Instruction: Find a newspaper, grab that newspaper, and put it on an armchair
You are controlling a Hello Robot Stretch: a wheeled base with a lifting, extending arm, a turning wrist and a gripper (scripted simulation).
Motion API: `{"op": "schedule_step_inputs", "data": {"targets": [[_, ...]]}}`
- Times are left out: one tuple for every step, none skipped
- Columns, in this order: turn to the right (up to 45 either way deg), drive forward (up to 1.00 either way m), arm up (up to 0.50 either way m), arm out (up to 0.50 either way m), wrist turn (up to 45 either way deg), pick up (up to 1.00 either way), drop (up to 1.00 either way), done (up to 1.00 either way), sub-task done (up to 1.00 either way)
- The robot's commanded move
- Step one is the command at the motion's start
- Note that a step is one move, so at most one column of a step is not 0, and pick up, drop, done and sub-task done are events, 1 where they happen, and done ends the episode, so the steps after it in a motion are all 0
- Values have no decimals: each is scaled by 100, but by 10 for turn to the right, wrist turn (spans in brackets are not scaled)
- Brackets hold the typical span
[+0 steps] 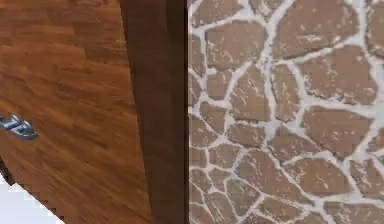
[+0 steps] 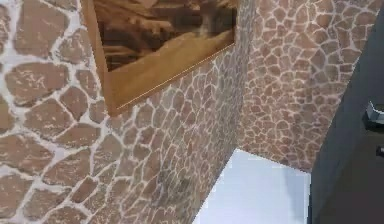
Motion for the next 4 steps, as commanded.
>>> {"op": "schedule_step_inputs", "data": {"targets": [[-450,0,0,0,0,0,0,0,0],[-450,0,0,0,0,0,0,0,0],[-450,0,0,0,0,0,0,0,0],[-210,0,0,0,0,0,0,0,0]]}}
